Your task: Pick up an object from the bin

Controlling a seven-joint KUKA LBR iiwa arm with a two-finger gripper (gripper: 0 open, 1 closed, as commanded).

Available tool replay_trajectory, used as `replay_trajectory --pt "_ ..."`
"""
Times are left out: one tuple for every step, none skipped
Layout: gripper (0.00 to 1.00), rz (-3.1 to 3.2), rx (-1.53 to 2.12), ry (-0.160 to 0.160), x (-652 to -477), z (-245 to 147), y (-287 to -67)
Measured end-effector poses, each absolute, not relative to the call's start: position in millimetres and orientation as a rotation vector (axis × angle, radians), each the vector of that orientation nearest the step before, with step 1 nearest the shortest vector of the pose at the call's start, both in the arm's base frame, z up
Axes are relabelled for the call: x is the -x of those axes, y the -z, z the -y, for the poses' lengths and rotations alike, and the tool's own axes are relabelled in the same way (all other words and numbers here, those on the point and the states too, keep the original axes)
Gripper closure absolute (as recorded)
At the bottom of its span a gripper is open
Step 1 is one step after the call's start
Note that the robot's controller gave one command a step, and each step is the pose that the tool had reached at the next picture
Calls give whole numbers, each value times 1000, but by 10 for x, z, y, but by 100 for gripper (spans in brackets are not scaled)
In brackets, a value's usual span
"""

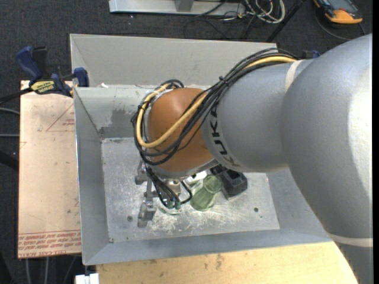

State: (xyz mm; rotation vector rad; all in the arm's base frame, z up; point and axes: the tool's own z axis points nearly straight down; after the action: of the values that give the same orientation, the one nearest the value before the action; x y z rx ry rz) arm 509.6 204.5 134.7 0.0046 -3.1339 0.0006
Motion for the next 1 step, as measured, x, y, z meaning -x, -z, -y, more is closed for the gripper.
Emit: replay_trajectory --pt "0 3141 0 1 -5119 -2037 -1383"
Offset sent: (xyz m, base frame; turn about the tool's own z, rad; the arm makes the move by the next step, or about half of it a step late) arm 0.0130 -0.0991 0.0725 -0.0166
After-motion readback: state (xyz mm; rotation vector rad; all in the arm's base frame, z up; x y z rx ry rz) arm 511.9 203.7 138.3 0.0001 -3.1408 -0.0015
